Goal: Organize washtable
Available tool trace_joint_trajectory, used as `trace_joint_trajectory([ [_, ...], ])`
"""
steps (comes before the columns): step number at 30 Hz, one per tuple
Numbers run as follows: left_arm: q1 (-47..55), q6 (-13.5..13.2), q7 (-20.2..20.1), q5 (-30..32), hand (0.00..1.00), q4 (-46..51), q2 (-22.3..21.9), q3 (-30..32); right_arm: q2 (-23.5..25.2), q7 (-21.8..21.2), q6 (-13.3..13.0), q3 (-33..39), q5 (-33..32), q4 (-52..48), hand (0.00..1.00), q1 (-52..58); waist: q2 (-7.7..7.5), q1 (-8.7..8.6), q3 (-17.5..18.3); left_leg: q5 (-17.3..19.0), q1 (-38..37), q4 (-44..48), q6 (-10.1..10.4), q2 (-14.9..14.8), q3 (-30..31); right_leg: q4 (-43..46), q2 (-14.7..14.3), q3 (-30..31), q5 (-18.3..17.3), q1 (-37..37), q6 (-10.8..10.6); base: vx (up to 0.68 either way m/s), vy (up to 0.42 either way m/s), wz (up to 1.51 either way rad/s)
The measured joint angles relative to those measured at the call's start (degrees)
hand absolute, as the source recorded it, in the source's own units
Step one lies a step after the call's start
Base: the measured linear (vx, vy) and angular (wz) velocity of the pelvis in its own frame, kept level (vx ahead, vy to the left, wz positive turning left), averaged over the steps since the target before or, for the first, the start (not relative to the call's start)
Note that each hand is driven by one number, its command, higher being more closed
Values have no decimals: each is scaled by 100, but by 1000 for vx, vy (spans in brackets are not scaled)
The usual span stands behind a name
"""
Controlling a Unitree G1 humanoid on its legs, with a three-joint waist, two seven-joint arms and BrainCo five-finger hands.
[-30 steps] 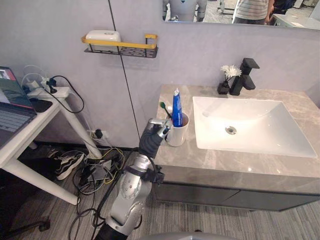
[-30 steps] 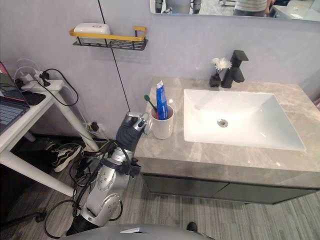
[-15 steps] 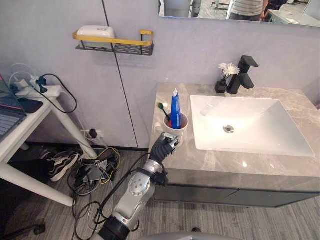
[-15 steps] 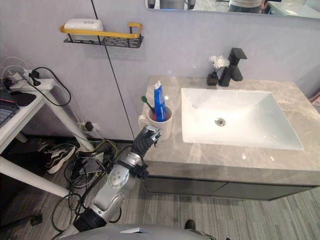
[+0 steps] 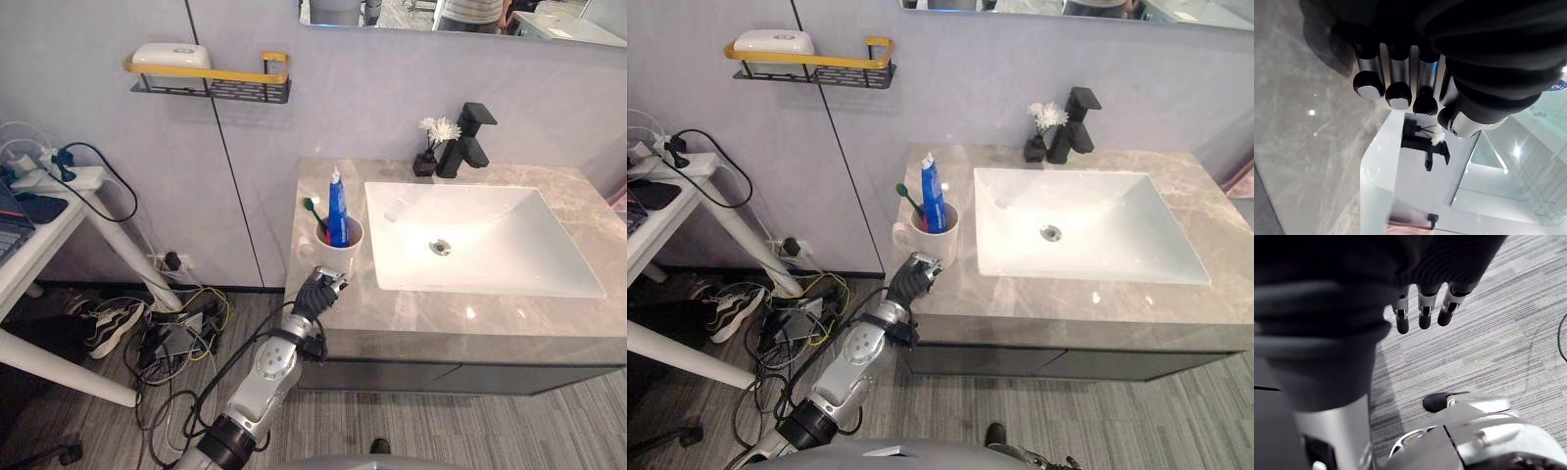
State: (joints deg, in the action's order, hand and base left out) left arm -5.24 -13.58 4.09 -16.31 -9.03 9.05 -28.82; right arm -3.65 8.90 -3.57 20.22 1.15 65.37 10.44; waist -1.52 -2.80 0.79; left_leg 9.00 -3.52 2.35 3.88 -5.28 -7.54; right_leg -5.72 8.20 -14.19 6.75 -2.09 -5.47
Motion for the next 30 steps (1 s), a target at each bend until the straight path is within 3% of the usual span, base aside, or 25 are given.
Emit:
trace_joint_trajectory([
  [9,-340,0,93,5,100,-459,-176,142,2,1,2,3,-1,-3,0,-7,-3,-14,-12,0,-91,-57,0,0,-85,-1,-16,89,0,2,-1,4,1,-5],
  [16,-707,123,391,15,100,-692,-226,451,12,3,10,15,-1,-12,0,-35,-8,-129,-51,1,-118,-85,1,-4,-139,-1,-31,125,0,-11,-1,4,0,-2],
  [30,-1496,289,826,164,100,-1304,-248,1132,17,-7,44,10,5,-45,0,-70,-22,-163,-157,3,-176,-106,2,-1,-255,-1,-44,247,19,-75,-20,11,0,-4],
])
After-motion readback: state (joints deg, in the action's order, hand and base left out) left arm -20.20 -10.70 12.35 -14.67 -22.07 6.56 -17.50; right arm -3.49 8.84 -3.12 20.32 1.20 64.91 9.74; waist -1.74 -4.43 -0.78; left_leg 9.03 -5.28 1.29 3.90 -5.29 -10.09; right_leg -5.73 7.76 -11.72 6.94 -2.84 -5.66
